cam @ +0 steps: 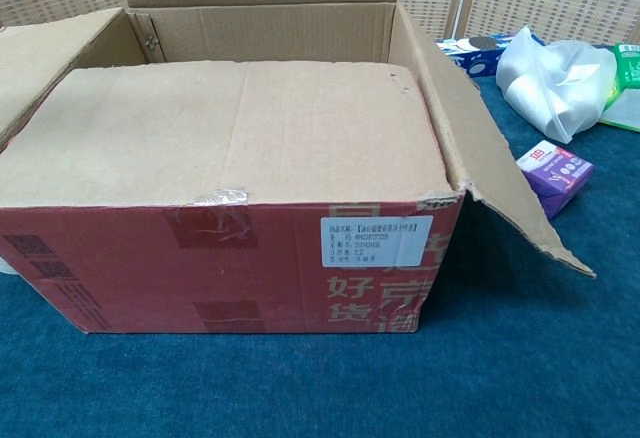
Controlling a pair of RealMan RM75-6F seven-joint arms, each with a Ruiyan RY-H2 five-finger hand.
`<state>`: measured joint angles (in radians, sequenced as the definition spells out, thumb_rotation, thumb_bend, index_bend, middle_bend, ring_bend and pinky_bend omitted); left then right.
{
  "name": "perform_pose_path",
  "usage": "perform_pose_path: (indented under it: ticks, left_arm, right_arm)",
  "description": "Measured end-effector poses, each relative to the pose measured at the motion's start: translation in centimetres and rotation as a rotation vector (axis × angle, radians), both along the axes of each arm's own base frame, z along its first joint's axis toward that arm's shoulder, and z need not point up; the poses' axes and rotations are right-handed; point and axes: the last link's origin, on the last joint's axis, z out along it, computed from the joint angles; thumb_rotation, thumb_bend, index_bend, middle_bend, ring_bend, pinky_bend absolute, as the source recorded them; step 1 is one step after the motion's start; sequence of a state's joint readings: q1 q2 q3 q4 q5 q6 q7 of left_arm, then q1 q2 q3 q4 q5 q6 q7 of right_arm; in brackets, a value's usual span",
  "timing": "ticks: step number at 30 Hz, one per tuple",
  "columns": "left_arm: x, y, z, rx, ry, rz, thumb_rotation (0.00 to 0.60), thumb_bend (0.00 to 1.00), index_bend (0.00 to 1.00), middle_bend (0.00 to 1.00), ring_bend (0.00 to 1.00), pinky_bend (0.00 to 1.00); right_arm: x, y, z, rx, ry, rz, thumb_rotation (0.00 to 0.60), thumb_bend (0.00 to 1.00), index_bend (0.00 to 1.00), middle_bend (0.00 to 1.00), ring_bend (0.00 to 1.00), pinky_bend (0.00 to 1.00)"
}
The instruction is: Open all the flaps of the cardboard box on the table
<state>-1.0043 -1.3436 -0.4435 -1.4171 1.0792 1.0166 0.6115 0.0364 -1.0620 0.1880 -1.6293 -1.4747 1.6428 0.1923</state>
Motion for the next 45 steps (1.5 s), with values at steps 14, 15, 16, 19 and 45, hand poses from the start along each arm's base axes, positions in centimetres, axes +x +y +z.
perform_pose_path:
  ticks: [14, 15, 16, 19, 45]
  left_arm:
    - [0.5, 2.5, -0.9, 0.034, 0.02, 0.045, 0.6, 0.0, 0.04, 0.0, 0.0, 0.06]
    - [0.5, 2.4, -0.7, 0.034, 0.019, 0.04, 0.6, 0.0, 0.04, 0.0, 0.0, 0.06]
    - [0.5, 2.1, -0.4, 0.034, 0.016, 0.033, 0.6, 0.0, 0.04, 0.0, 0.0, 0.06]
    - [0.3, 1.4, 0.2, 0.028, 0.007, 0.019, 0.6, 0.0, 0.04, 0.0, 0.0, 0.05]
    - [-2.3, -6.4, -3.3, -0.683, -0.161, 0.365, 0.565, 0.0, 0.37, 0.36, 0.28, 0.44]
  right_arm:
    - [0.0, 0.0, -0.3, 0.012, 0.005, -0.006, 0.6, 0.18, 0.0, 0.0, 0.0, 0.02]
    - [0.0, 0.0, -0.3, 0.013, 0.004, -0.005, 0.6, 0.18, 0.0, 0.0, 0.0, 0.02]
    - [0.0, 0.0, -0.3, 0.015, 0.003, -0.004, 0.6, 0.18, 0.0, 0.0, 0.0, 0.02]
    - [0.1, 0.1, -0.3, 0.016, 0.0, 0.002, 0.6, 0.18, 0.0, 0.0, 0.0, 0.02]
    - [0.5, 0.1, -1.0, 0.041, 0.008, 0.012, 0.6, 0.18, 0.0, 0.0, 0.0, 0.02]
